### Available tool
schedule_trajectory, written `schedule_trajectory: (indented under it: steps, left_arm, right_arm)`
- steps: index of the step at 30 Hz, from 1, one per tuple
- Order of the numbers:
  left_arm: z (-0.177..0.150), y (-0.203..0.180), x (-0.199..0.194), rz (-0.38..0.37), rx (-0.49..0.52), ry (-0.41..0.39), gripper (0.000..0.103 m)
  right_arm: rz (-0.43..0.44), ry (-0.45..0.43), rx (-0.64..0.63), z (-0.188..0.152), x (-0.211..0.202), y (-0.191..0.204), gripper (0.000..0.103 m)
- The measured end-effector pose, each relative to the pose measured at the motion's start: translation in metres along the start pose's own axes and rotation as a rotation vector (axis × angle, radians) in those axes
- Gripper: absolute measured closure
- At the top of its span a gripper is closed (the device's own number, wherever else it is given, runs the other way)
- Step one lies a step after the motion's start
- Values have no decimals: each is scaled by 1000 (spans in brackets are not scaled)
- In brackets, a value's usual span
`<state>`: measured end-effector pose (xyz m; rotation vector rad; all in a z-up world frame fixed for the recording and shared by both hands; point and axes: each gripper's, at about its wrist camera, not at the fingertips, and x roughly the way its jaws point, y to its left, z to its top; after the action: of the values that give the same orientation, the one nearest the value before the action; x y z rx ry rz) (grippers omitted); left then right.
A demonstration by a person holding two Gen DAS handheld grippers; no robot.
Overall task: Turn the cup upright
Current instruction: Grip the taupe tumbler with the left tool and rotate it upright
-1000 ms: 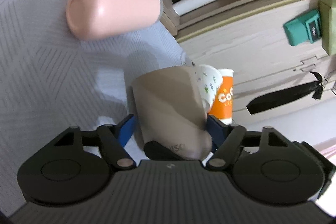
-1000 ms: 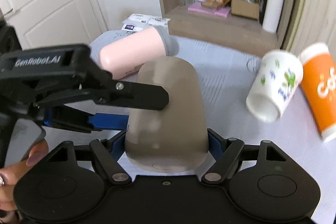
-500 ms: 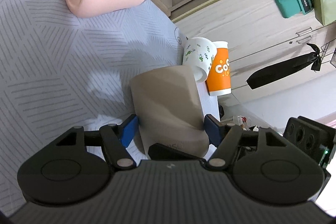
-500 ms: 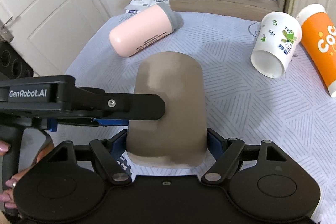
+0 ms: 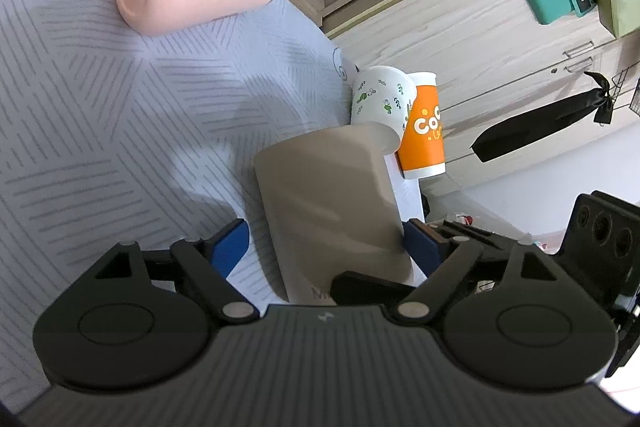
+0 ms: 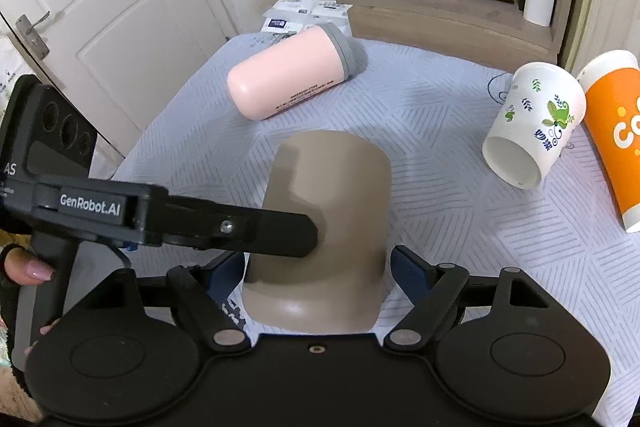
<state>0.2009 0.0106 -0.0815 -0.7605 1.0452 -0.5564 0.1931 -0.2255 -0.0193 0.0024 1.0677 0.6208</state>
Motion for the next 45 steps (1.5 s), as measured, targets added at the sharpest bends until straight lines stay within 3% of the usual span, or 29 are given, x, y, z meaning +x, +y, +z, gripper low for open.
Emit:
schedule_trajectory:
  steps: [5, 11, 17, 24, 31, 37, 45]
  left_arm:
    - [-5, -13, 8, 10, 56, 8, 22]
    - [-21, -34, -1, 52, 202, -41, 26]
    - [-39, -52, -16, 92, 329, -114, 27]
    - [-51, -59, -29, 134, 446, -120, 27]
    - [-54, -63, -35, 164, 492, -158, 27]
    - [-51, -69, -36, 188, 540, -189, 28]
    - [-41, -77, -23, 239, 605, -202, 29]
  right_arm:
    - [9, -13, 3, -8, -8, -2, 21]
    - [0, -65, -52, -24, -18, 5, 21]
    - [-7, -198, -82, -49, -27, 17, 22]
    - [-30, -313, -169, -74, -28, 31, 22]
    - [-31, -390, -206, -80, -24, 37, 22]
    - [-131, -421, -299, -82, -14, 52, 22]
    - [-137, -445, -235, -70, -5, 39, 22]
